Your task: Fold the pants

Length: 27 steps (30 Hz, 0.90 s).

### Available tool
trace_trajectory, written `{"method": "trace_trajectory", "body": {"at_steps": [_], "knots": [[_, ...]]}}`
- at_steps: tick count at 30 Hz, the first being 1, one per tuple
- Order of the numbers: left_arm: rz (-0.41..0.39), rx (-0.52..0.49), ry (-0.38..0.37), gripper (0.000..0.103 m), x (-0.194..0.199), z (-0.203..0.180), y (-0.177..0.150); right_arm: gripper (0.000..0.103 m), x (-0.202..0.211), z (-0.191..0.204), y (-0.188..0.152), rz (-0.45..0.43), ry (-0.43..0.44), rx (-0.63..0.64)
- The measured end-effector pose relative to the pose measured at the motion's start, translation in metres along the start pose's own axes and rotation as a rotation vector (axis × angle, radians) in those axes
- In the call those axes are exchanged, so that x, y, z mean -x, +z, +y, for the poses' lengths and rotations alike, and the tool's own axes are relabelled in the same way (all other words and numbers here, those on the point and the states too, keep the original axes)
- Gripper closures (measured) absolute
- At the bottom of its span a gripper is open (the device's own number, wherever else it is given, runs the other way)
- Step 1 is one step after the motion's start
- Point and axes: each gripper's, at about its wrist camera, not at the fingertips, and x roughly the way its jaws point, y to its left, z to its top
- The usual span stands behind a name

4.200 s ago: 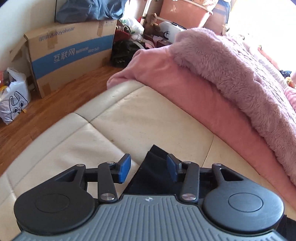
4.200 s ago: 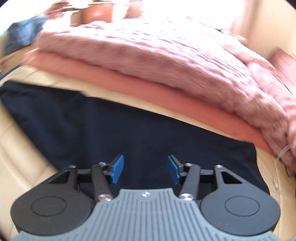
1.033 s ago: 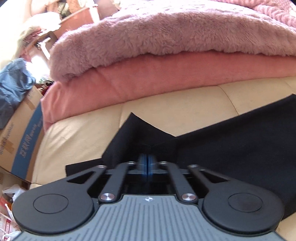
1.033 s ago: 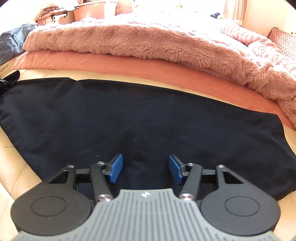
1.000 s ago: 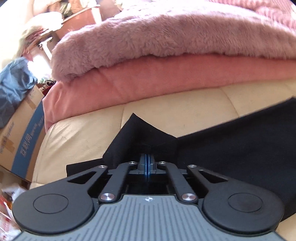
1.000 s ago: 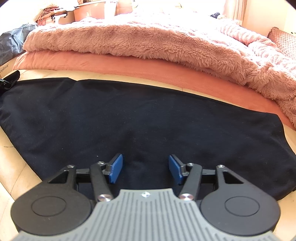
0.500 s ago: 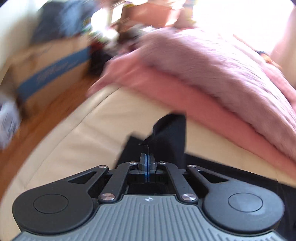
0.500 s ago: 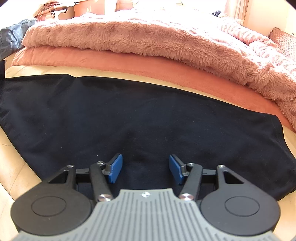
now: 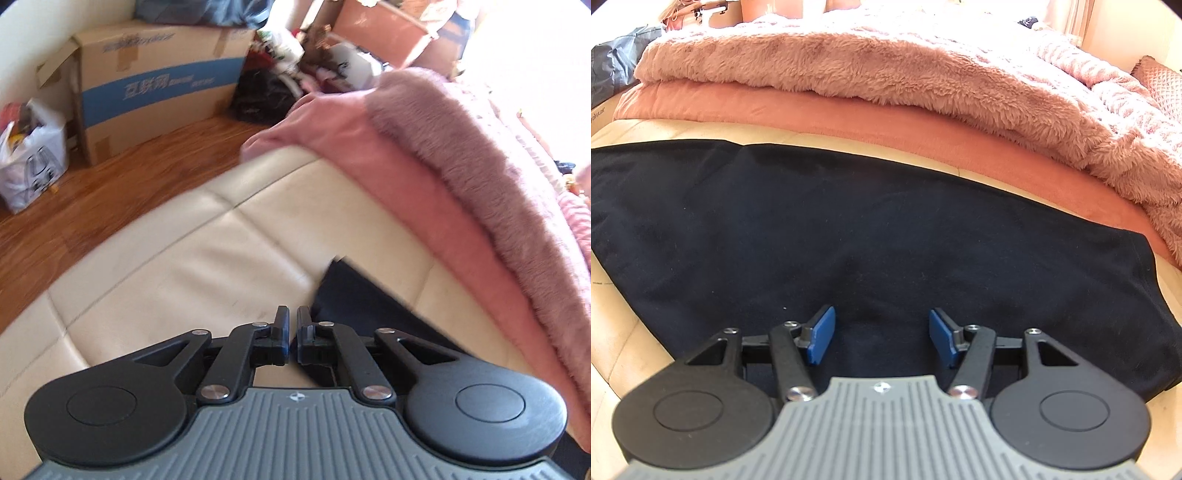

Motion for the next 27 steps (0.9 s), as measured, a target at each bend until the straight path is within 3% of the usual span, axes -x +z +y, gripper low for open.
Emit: {"method": "trace_trajectory", "body": {"at_steps": [3,7,9,11,15,21,24,27], "knots": [[0.001,-0.087,-0.012,0.078,-0.009,-0.027,0.016,0.053,0.01,-0.001,0.008,-0.049,-0.012,0.005],[0.113,-0.256,0.027,0.078,-0.047,-0.061,0.016,0.059,0.005,-0.004,0.023,-0.058,0.007,-0.008],[0.178,-0.335,0.017,0.087,-0.063,-0.074,0.009,0.06,0.0,-0.002,0.028,-0.054,0.048,-0.024],[0.193,-0.407,0.063,0.091,-0.08,-0.084,0.002,0.062,-0.003,0.004,0.033,-0.054,0.116,-0.036],[0.122,-0.432,0.085,0.096,-0.1,-0.097,0.01,0.062,-0.018,0.025,0.043,-0.046,0.131,0.008],[0.076,-0.458,0.106,0.1,-0.12,-0.112,0.024,0.062,-0.038,0.048,0.058,-0.04,0.137,0.005],[0.009,-0.399,0.03,0.099,-0.095,-0.108,0.032,0.062,-0.042,0.061,0.072,-0.057,0.19,-0.01],[0.077,-0.474,-0.036,0.099,-0.071,-0.109,0.025,0.068,-0.048,0.085,0.085,-0.067,0.262,0.038]]}}
